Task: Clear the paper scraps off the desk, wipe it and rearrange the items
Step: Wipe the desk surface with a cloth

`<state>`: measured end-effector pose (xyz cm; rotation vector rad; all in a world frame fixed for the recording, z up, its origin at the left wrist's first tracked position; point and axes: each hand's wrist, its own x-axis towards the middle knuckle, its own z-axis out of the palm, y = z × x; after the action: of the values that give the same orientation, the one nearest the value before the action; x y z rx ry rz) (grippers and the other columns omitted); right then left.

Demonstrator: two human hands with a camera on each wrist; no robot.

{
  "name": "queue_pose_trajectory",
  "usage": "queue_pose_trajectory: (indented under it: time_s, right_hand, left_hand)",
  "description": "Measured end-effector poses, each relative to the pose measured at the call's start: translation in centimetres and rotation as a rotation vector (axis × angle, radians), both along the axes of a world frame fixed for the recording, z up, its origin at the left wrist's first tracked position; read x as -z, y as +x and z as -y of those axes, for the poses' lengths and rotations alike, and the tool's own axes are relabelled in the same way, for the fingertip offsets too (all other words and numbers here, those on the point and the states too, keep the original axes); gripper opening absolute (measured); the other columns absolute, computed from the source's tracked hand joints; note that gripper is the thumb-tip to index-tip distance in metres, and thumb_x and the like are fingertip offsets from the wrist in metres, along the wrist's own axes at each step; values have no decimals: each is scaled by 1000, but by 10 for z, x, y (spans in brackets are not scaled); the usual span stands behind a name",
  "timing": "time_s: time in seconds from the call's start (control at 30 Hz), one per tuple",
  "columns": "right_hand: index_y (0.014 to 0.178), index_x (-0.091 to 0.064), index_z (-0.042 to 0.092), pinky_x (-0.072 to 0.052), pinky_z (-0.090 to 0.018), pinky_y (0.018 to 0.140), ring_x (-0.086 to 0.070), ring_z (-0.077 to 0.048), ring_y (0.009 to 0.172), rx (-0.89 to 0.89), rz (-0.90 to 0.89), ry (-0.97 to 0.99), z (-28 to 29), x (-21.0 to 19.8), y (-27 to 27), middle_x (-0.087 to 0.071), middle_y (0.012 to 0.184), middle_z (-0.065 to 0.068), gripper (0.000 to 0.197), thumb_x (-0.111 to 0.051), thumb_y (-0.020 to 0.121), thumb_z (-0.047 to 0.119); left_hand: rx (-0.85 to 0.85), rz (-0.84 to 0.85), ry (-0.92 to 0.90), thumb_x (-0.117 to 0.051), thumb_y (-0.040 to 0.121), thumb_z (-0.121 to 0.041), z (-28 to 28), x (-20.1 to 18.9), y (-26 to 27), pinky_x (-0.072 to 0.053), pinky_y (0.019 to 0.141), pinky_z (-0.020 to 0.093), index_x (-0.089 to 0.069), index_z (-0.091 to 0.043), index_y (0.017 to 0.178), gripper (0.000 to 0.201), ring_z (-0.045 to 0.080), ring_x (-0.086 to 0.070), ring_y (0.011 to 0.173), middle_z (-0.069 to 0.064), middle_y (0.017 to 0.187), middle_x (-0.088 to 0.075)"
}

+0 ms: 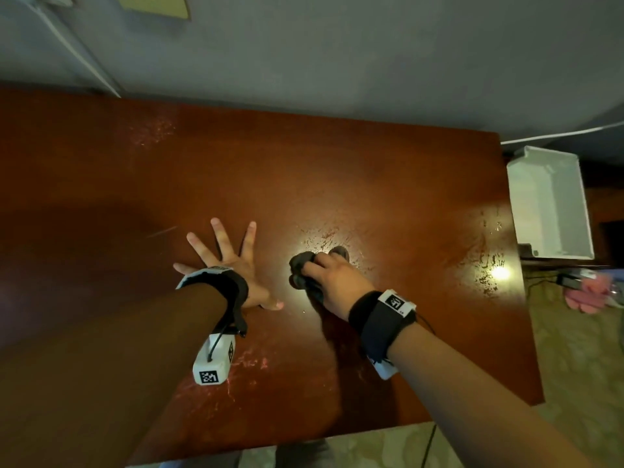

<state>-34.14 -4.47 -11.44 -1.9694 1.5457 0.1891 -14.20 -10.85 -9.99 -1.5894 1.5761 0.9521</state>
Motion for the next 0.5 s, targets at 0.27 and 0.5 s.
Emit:
queue_pose_trajectory:
  time_s: [0.27, 0.5]
  right_hand:
    - [125, -51, 19, -46, -43, 101, -50, -37, 121, 343, -147, -97, 113, -11, -66, -47, 138, -11, 42, -59, 87, 2]
    - [118, -53, 23, -48, -42, 98, -52, -30, 114, 305, -107, -88, 100, -7, -55, -51, 126, -3, 38, -60, 87, 2]
  left_hand:
    - [-7, 20, -1, -77, 45, -79, 0, 3, -3, -3, 99, 85, 53, -46, 123, 156, 56, 46, 124, 13, 119, 70]
    - [-2, 19, -2, -76, 45, -81, 0, 3, -3, -3, 97, 86, 52, -46, 125, 155, 56, 47, 123, 13, 119, 70]
